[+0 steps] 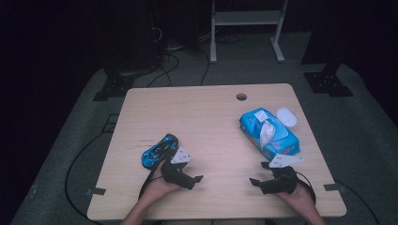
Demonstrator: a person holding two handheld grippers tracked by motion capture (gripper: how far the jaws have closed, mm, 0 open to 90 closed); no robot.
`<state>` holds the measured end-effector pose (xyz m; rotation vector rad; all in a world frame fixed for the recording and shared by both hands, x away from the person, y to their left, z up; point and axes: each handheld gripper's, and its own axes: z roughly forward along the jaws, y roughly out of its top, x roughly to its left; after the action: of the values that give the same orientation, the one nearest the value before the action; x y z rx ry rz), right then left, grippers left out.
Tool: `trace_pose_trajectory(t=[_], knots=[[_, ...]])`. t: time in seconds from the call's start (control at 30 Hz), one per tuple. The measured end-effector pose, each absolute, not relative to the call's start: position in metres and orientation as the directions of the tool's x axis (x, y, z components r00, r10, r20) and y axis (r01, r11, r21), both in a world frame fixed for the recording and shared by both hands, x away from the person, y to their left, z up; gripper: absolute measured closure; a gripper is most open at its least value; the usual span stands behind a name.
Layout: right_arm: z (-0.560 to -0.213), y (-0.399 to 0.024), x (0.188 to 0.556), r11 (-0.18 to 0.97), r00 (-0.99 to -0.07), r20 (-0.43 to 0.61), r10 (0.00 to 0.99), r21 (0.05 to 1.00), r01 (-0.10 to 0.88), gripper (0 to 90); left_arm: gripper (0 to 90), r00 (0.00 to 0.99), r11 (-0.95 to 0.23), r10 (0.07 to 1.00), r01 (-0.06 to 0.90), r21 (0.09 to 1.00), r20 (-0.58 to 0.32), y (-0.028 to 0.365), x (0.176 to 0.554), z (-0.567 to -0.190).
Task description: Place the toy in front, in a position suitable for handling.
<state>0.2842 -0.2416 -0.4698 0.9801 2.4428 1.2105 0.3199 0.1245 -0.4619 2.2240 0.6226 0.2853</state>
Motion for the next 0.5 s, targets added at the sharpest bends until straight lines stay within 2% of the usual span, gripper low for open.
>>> trace_pose_trajectory(t=[0.33, 0.5], knots=[[-0.4699, -0.2416, 0.2839, 0.428, -0.742, 0.077, 0.666, 0.776, 0.464, 18.3, 5.9, 0.849, -0.556, 0.528, 0.339, 0.759, 0.008, 0.1281, 0.3205, -0.4584], [-0.469, -0.2418, 0.2836, 0.418, -0.739, 0.083, 0.668, 0.78, 0.466, 18.3, 5.9, 0.85, -0.579, 0.526, 0.322, 0.749, 0.042, 0.1332, 0.3224, -0.4539]])
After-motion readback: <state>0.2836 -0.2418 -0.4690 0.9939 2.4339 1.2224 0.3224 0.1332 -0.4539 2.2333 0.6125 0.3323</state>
